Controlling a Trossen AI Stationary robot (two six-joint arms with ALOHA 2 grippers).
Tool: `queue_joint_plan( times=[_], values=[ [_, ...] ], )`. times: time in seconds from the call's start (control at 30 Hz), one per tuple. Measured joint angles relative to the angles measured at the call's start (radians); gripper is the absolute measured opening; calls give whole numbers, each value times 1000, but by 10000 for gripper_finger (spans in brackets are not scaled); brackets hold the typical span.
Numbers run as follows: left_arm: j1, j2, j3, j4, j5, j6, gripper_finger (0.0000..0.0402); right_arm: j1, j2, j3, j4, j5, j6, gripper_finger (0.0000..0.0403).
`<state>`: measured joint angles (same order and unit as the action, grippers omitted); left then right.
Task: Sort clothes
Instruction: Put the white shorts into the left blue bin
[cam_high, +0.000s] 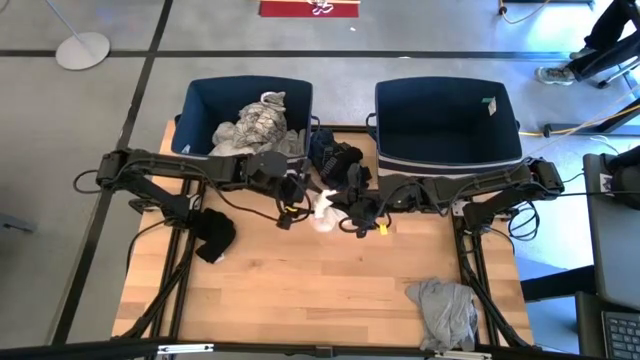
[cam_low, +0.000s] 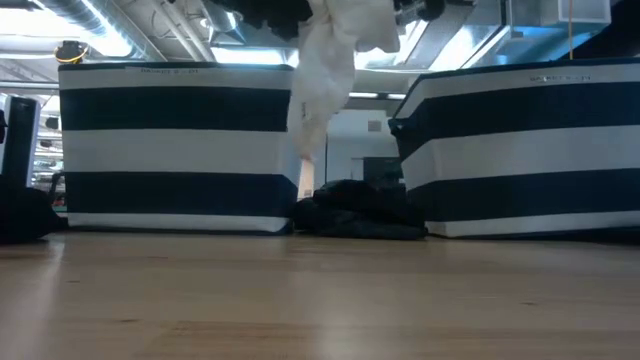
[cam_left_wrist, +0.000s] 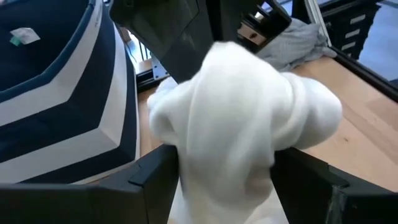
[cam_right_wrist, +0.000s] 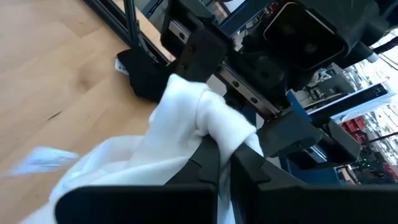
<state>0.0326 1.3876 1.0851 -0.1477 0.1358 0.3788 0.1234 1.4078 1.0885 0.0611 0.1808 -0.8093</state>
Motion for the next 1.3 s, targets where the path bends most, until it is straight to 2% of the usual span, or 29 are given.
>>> queue_joint_plan(
  times=[0.17, 0.53, 0.63, 0.73, 0.87, 0.97, 1.13, 1.23, 1.3],
  values=[
    [0, 0, -1, 29, -4, -20, 198, 0, 3, 0, 7, 1, 22, 15],
    [1, 0, -2, 22, -8, -12, 30, 0, 4, 0, 17, -11, 72, 21],
    [1, 0, -2, 22, -42, -2, 27, 1, -1, 0, 16, 18, 166, 51],
    [1, -9, -1, 8, -95, -4, 27, 2, -25, 0, -15, 64, 263, 100],
    [1, -25, -1, -10, -159, -5, 33, 12, -88, 0, -117, 88, 307, 164],
    [0, -44, -1, -27, -208, -9, 33, 44, -161, 0, -193, 164, 341, 200],
    [1, -60, -1, -15, -274, -10, 28, 114, -290, 0, -379, 291, 475, 230],
    [1, -78, -1, 27, -323, -5, 33, 152, -354, 0, -492, 296, 608, 233],
    [1, -101, 0, 91, -308, -4, 35, 171, -386, 0, -582, 264, 699, 232]
  ],
)
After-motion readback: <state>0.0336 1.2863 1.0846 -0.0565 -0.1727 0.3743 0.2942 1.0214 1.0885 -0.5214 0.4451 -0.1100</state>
